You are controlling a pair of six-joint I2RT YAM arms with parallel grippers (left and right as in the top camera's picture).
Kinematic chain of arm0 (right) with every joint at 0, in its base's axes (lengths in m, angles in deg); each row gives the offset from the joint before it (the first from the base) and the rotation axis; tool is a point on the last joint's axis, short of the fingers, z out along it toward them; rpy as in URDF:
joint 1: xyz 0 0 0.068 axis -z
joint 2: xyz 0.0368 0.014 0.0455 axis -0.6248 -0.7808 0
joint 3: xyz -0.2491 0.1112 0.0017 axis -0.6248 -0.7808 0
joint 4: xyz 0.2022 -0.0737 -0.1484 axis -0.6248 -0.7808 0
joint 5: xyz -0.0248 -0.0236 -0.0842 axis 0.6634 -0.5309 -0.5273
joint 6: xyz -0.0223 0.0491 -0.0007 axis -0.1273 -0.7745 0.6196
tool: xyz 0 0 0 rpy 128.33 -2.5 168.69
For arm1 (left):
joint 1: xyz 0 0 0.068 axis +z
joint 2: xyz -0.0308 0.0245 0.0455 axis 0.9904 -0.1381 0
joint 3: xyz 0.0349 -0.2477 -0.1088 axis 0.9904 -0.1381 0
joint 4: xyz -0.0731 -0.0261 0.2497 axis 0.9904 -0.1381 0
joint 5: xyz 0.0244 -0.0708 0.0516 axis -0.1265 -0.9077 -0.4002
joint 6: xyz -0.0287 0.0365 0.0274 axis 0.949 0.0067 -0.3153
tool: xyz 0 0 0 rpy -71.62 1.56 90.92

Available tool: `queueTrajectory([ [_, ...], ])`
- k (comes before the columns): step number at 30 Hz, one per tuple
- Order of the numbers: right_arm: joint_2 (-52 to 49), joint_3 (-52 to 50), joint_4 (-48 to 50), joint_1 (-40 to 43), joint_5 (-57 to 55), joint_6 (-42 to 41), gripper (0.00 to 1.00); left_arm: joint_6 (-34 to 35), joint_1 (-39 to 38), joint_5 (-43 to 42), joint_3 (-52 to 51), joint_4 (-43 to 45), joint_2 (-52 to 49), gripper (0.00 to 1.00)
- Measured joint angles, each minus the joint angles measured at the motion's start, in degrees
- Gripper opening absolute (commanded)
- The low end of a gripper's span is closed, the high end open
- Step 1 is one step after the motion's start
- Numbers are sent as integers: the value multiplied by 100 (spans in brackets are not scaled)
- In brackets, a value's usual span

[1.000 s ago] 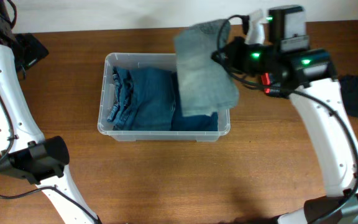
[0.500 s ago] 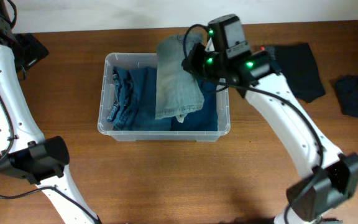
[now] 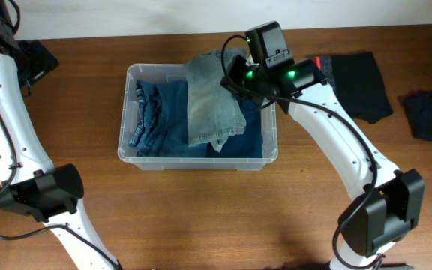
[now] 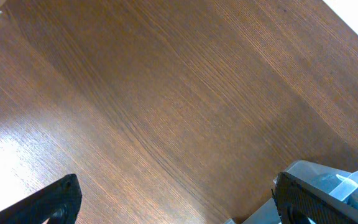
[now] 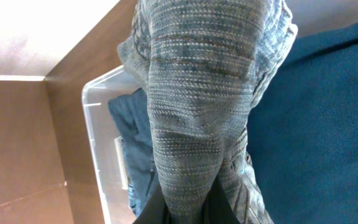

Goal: Pack container
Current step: 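Lift the grey jeans and lower them into the container's right side, then open the right gripper and press the grey jeans' top edge down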

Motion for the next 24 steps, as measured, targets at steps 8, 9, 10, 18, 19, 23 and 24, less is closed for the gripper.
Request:
queueTrajectory([
  [8,-42,0,-216,186,-74,127,48,0,0,0,0,0,0,99],
  [9,-44,2,-328,232,-142,149,48,0,0,0,0,2,0,99],
  [10,-46,2,-442,284,-236,170,48,0,0,0,0,0,0,99],
  [18,-48,2,-890,479,-1178,605,58,0,0,0,0,0,0,99],
  [19,-48,2,-925,479,-1296,658,62,0,0,0,0,0,0,99],
  [23,-46,2,-929,479,-1631,918,66,0,0,0,0,0,0,99],
  [24,-46,2,-925,479,-1690,957,66,0,0,0,0,0,0,99],
])
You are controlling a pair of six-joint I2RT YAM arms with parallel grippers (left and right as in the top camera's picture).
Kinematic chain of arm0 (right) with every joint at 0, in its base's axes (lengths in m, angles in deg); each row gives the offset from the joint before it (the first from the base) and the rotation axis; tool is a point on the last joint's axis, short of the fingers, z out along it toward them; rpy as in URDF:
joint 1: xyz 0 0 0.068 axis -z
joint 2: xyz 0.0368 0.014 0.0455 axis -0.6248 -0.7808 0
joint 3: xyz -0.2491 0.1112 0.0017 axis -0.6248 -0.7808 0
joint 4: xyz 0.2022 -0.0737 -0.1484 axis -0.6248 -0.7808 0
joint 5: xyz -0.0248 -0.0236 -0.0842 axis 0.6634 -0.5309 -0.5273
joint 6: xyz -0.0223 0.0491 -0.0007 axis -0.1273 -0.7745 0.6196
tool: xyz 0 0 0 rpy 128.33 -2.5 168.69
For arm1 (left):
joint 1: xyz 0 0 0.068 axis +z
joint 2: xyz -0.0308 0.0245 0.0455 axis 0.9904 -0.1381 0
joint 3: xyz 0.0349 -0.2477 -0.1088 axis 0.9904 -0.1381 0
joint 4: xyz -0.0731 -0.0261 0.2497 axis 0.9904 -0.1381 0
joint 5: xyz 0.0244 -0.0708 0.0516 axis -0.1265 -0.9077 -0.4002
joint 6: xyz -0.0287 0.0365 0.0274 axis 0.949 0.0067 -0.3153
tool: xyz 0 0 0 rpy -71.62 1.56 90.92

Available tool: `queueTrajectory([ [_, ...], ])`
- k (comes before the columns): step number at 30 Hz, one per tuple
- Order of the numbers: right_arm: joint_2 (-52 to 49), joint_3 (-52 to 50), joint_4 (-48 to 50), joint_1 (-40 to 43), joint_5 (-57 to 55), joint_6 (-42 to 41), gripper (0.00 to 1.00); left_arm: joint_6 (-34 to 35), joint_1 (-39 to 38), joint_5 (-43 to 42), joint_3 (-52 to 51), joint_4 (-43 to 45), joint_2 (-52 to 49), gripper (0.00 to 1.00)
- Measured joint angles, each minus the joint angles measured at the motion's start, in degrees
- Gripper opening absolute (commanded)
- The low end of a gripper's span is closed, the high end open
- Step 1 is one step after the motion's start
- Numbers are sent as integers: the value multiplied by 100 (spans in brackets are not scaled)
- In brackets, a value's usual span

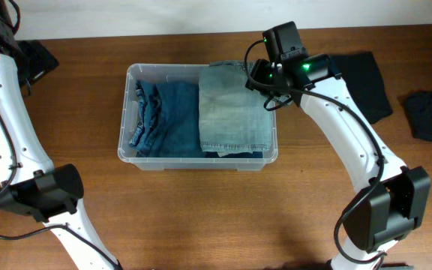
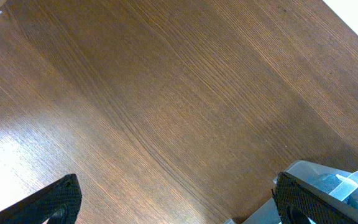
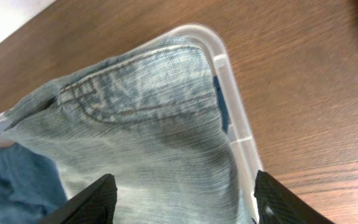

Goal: Pack container
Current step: 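Open the right gripper and press the grey jeans' top edge down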

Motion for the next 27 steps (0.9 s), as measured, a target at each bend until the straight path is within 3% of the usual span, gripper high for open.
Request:
queueTrajectory([
  [6,0,111,61,-2,-208,363,63,0,0,0,0,0,0,99],
  [11,17,490,459,-114,-240,1156,25,0,0,0,0,0,0,100],
  [15,26,551,514,-275,-236,1462,6,0,0,0,0,0,0,99],
  [27,-970,562,490,-319,-238,1617,4,0,0,0,0,0,0,99],
])
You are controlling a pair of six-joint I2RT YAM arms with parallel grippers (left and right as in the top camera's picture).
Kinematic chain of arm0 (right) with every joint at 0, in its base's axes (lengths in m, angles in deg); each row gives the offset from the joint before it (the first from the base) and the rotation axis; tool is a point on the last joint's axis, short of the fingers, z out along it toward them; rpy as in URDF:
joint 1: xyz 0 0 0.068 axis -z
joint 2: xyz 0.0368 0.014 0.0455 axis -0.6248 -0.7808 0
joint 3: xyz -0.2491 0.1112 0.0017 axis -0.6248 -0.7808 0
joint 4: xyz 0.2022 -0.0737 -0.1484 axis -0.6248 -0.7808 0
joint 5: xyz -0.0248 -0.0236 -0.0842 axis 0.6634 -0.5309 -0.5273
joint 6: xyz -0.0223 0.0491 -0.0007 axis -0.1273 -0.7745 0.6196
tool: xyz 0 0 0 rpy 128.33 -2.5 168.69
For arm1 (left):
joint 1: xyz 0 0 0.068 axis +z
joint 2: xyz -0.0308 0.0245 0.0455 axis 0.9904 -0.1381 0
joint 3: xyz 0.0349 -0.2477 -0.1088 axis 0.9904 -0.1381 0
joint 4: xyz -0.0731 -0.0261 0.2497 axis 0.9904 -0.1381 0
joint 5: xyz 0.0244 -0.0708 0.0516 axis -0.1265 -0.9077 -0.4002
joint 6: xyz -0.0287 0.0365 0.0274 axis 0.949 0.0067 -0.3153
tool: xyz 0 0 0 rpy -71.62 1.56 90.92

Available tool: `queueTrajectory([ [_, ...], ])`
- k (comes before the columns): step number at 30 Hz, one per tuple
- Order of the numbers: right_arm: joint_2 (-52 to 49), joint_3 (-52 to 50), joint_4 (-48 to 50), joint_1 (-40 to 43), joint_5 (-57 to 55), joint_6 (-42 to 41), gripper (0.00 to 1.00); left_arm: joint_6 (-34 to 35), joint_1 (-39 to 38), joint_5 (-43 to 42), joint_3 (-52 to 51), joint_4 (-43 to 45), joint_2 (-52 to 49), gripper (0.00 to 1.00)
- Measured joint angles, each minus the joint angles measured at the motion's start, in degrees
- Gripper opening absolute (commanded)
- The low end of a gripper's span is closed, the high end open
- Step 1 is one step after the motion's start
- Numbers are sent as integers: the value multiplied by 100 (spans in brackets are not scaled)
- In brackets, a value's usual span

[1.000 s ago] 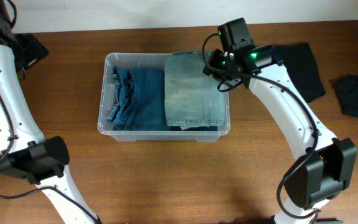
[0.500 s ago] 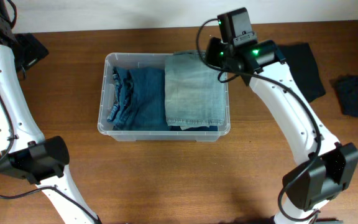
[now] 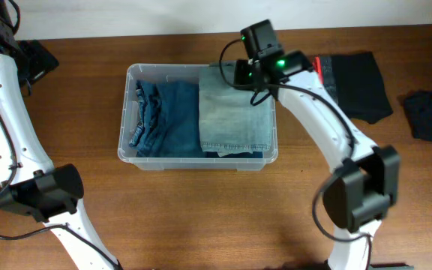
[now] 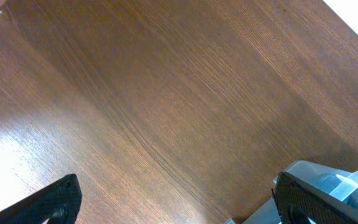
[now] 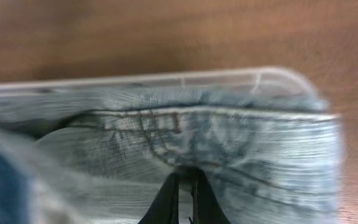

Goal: Pack container
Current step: 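Open the right gripper and press the grey jeans' top edge down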

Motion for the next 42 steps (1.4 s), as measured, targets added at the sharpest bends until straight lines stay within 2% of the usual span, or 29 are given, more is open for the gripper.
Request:
queueTrajectory([
  [8,-566,61,-50,0,-24,61,4,0,0,0,0,0,0,99],
  [17,-625,245,-389,0,-39,317,4,0,0,0,0,0,0,99],
  [23,-431,616,-1167,0,-42,428,5,0,0,0,0,0,0,99],
  [31,304,1056,-2354,0,-42,448,5,0,0,0,0,0,0,99],
  [37,332,791,-2787,0,-35,435,5,0,0,0,0,0,0,99],
  [42,332,273,-2780,0,133,426,4,0,0,0,0,0,0,99],
])
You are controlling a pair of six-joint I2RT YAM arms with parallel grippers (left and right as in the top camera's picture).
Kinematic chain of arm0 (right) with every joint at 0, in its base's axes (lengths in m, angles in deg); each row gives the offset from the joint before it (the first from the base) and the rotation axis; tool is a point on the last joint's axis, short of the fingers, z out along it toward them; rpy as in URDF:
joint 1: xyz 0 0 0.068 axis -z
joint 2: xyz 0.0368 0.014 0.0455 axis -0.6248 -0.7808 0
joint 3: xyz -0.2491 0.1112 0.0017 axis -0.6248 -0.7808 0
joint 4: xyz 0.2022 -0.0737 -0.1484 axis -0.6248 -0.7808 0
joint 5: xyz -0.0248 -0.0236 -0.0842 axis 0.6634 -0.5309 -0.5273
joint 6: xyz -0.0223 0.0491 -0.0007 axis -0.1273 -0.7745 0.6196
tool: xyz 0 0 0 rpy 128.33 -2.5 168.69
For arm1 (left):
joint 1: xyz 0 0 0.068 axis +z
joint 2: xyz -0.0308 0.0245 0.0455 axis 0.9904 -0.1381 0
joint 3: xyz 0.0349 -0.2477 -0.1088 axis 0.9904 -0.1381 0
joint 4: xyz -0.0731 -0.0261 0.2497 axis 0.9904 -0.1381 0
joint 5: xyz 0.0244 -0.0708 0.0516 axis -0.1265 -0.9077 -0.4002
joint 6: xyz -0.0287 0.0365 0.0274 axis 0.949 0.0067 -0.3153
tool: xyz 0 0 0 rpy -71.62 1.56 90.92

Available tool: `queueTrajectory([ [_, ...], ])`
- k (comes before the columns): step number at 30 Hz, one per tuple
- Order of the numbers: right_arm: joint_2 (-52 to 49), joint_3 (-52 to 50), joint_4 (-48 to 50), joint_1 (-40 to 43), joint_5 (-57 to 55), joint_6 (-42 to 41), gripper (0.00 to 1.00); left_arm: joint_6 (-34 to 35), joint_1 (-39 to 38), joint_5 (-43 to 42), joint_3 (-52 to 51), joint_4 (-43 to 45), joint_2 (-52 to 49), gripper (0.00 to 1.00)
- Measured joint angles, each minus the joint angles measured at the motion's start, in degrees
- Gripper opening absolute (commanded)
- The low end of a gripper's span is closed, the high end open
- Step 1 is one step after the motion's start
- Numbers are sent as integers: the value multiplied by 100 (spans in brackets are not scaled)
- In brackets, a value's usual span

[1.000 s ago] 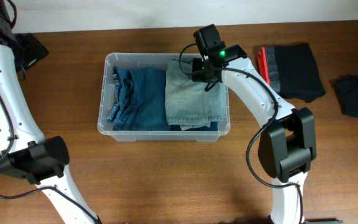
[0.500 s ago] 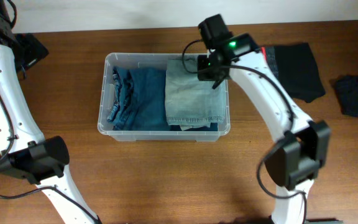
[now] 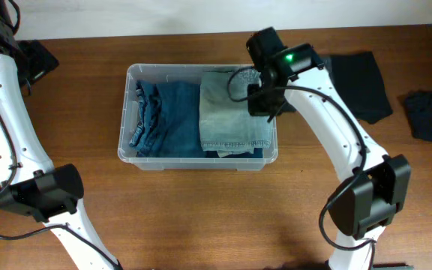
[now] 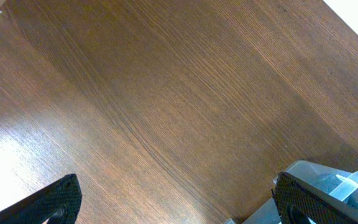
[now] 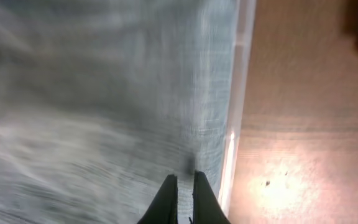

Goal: Pack container
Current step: 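Open the right gripper and press the grey jeans' top edge down, then push the grey jeans' edge down along the container's back wall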

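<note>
A clear plastic container stands mid-table. Dark blue jeans fill its left half. Folded light washed denim lies flat in its right half. My right gripper is low over the denim's right side. In the right wrist view the right gripper has its fingers almost together, tips on the light denim, just inside the container's right rim. My left gripper is open over bare wood, nothing between its fingers.
Two black garments lie on the table to the right of the container, one folded and one smaller near the edge. A corner of a pale plastic object shows beside my left gripper's finger.
My right gripper, still shut, has gone from the denim's back edge at the container's rear wall to the denim's right side by the right wall. The left arm has not moved.
First my right gripper held the light denim bunched over the container's right half. Then the denim lay flat inside and the gripper was open near the back right corner. Then it was shut at the denim's back edge, now at its right side.
</note>
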Motion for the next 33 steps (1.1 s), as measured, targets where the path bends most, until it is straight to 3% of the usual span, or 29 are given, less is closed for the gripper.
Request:
queueTrajectory([
  [7,17,-870,656,0,240,2,4,0,0,0,0,0,0,99],
  [16,138,-1099,964,0,332,0,4,0,0,0,0,0,0,99],
  [23,37,-385,931,0,330,15,4,0,0,0,0,0,0,99],
  [33,-15,289,1812,0,-111,22,4,0,0,0,0,0,0,99],
])
